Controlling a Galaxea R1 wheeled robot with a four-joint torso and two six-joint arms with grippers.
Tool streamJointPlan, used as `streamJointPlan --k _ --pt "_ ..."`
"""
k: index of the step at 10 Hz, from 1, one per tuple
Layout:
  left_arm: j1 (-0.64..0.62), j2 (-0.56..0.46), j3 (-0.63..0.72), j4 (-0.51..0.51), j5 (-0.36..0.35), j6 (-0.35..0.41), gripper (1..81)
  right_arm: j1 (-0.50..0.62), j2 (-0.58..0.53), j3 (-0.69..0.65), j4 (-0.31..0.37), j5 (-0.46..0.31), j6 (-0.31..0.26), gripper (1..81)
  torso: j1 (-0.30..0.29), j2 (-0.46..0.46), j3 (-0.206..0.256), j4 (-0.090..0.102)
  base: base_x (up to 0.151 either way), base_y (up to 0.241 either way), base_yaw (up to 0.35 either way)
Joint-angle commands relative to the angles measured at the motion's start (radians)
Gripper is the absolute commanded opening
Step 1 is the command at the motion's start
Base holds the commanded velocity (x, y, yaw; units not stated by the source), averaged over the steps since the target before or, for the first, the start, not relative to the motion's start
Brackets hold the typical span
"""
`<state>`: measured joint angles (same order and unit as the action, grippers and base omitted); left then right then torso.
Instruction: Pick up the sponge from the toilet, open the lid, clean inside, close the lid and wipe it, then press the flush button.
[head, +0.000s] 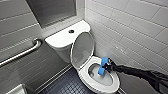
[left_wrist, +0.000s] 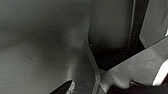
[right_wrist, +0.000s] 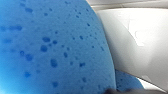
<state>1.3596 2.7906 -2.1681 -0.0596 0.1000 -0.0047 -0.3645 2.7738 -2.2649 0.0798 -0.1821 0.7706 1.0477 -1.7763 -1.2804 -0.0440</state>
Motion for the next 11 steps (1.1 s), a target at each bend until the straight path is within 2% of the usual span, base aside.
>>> streamJointPlan --k 1,5,11 --pt "0.017 0.008 0.024 -0.005 0.089 0.003 81.1 0.038 -0.121 0.045 -0.005 -0.031 0.059 1.0 0.000 0.000 0.000 0.000 0.000 0.000 0.000" --pt "0.017 0.017 0.020 -0.003 0.089 0.003 81.1 -0.006 -0.291 0.226 -0.005 0.009 0.065 1.0 0.000 0.000 0.000 0.000 0.000 0.000 0.000" --pt "0.017 0.018 0.020 -0.003 0.087 0.003 81.1 -0.147 -0.527 0.482 0.046 0.159 0.070 1.0 0.000 0.000 0.000 0.000 0.000 0.000 0.000"
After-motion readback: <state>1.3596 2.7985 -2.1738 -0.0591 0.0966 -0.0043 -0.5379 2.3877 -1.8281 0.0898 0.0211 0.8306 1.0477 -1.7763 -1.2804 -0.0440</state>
